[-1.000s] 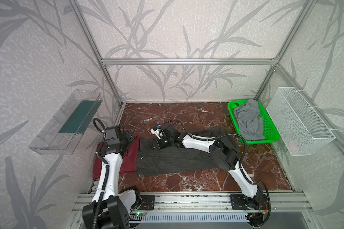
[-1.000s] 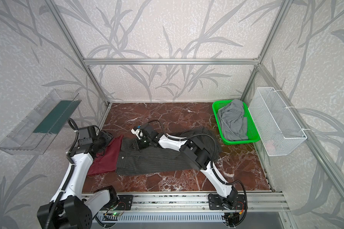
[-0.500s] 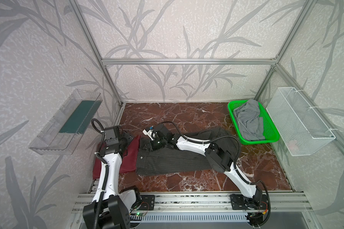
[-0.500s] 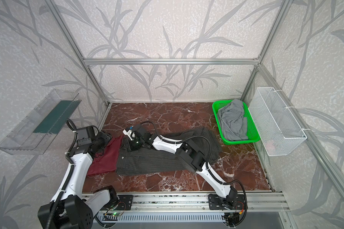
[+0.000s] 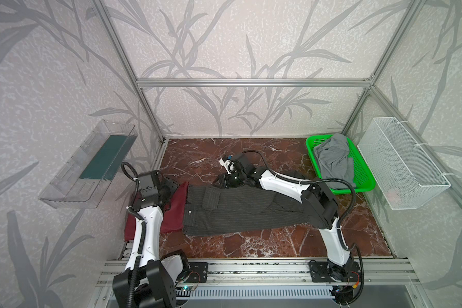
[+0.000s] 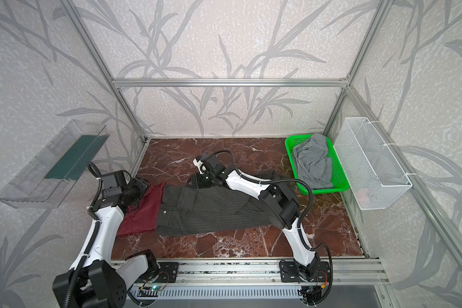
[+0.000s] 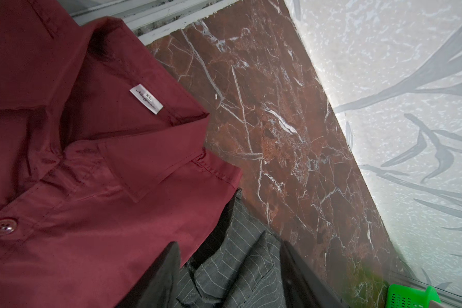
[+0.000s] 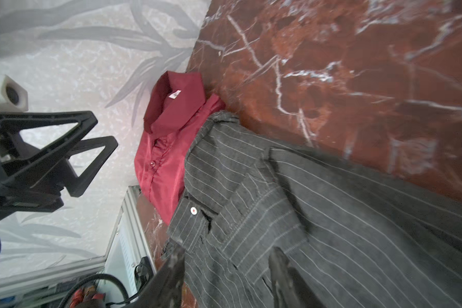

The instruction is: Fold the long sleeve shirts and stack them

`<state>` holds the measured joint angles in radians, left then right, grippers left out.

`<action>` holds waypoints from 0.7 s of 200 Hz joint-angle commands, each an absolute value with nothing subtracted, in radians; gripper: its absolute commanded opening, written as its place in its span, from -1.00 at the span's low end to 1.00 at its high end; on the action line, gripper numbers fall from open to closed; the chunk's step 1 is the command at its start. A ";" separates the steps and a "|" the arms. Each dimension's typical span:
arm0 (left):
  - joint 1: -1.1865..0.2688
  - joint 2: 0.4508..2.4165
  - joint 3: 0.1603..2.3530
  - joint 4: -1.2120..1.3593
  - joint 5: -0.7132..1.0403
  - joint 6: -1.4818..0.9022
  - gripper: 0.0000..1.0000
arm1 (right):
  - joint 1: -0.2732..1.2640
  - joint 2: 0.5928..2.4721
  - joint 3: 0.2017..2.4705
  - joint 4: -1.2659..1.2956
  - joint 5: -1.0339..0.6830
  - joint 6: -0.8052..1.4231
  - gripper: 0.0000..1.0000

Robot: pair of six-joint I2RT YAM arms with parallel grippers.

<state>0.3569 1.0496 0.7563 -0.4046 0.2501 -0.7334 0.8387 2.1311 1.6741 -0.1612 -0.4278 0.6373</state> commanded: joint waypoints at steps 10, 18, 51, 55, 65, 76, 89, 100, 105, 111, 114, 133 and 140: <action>0.363 1.045 0.750 -0.390 0.269 -0.738 0.22 | 0.847 2.158 1.609 -0.225 -0.375 0.631 0.03; 0.364 1.042 0.749 -0.388 0.269 -0.739 0.21 | 0.848 2.172 1.599 -0.193 -0.396 0.658 0.04; 0.364 1.041 0.746 -0.391 0.268 -0.737 0.22 | 0.856 2.232 1.594 -0.072 -0.422 0.682 0.04; 0.363 1.040 0.746 -0.390 0.268 -0.736 0.21 | 0.856 2.239 1.596 -0.060 -0.426 0.682 0.04; 0.363 1.040 0.747 -0.390 0.268 -0.736 0.22 | 0.855 2.264 1.610 -0.031 -0.439 0.683 0.03; 0.364 1.041 0.746 -0.388 0.267 -0.736 0.22 | 0.856 2.295 1.627 -0.008 -0.459 0.686 0.04; 0.365 1.043 0.745 -0.385 0.270 -0.738 0.22 | 0.857 2.322 1.634 0.049 -0.494 0.704 0.03; 0.368 1.046 0.744 -0.383 0.273 -0.739 0.22 | 0.862 2.333 1.636 0.083 -0.505 0.719 0.03; 0.368 1.046 0.744 -0.383 0.273 -0.739 0.21 | 0.865 2.335 1.638 0.099 -0.513 0.720 0.03; 0.370 1.046 0.744 -0.383 0.274 -0.739 0.22 | 0.870 2.335 1.641 0.109 -0.518 0.720 0.03; 0.370 1.045 0.744 -0.383 0.274 -0.739 0.21 | 0.873 2.334 1.642 0.110 -0.517 0.720 0.03; 0.370 1.046 0.743 -0.379 0.276 -0.741 0.22 | 0.897 2.333 1.675 0.095 -0.501 0.694 0.02; 0.373 1.047 0.742 -0.376 0.278 -0.742 0.22 | 0.904 2.341 1.703 0.072 -0.499 0.686 0.01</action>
